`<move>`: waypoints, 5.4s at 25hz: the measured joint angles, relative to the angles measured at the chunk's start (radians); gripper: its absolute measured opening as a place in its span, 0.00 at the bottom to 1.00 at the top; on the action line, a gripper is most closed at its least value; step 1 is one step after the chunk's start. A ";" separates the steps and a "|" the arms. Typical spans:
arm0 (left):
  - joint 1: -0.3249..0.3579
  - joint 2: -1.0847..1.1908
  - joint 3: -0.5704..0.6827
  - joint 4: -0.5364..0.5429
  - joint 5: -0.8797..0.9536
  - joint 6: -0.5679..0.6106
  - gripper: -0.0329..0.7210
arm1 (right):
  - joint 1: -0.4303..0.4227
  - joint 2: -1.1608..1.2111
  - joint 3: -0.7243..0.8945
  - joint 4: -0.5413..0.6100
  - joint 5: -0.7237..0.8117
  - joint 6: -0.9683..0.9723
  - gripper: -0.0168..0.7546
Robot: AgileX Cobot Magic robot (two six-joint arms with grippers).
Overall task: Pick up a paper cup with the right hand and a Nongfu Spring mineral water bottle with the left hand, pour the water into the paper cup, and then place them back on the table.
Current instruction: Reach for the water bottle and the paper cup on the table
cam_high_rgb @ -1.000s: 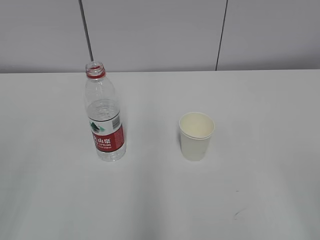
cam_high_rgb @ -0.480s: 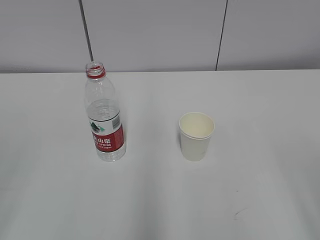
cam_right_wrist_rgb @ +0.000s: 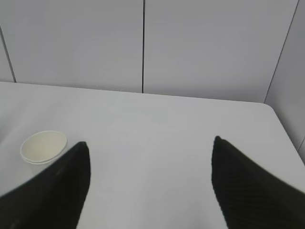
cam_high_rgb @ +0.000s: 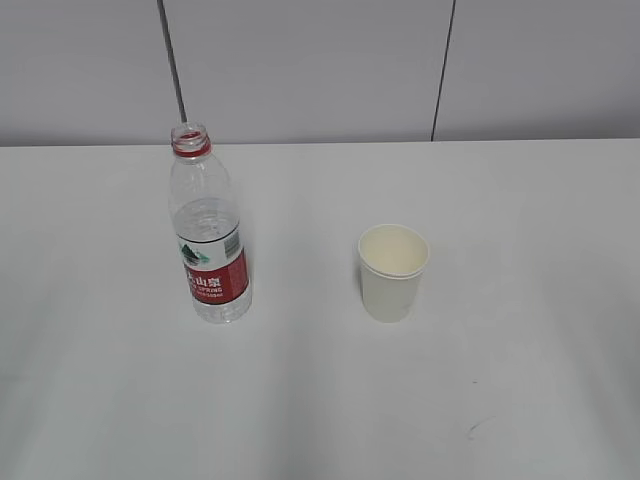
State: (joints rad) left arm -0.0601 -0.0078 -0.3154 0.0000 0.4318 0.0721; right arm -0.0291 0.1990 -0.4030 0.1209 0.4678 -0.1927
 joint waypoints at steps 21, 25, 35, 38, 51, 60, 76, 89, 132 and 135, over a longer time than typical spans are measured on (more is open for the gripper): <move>0.000 0.416 0.018 0.000 -0.321 0.000 0.63 | 0.000 0.310 0.100 0.002 -0.322 -0.002 0.79; 0.000 0.509 0.018 0.000 -0.388 0.000 0.63 | 0.000 0.392 0.100 0.002 -0.387 -0.002 0.79; -0.001 0.689 0.018 0.000 -0.543 0.000 0.63 | 0.016 0.550 0.100 0.001 -0.546 -0.004 0.79; -0.001 0.735 0.018 -0.016 -0.586 0.000 0.63 | 0.057 0.590 0.100 -0.034 -0.582 -0.004 0.79; -0.001 0.927 0.018 0.000 -0.785 0.000 0.63 | 0.115 0.817 0.100 -0.177 -0.848 0.066 0.79; -0.077 1.058 0.018 0.046 -0.883 0.000 0.63 | 0.115 1.073 0.050 -0.361 -0.995 0.180 0.79; -0.179 1.330 0.018 0.079 -1.066 0.000 0.63 | 0.115 1.448 -0.012 -0.528 -1.274 0.235 0.79; -0.179 1.495 0.017 0.163 -1.231 -0.060 0.63 | 0.115 1.678 -0.025 -0.640 -1.516 0.241 0.79; -0.179 1.526 0.016 0.263 -1.272 -0.120 0.64 | 0.184 1.987 -0.321 -0.762 -1.580 0.241 0.72; -0.179 1.526 0.016 0.297 -1.267 -0.149 0.70 | 0.184 1.987 -0.321 -0.755 -1.580 0.241 0.71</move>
State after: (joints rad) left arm -0.2393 1.5182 -0.2997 0.2973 -0.8348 -0.0770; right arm 0.1547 2.1858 -0.7239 -0.6337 -1.1120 0.0485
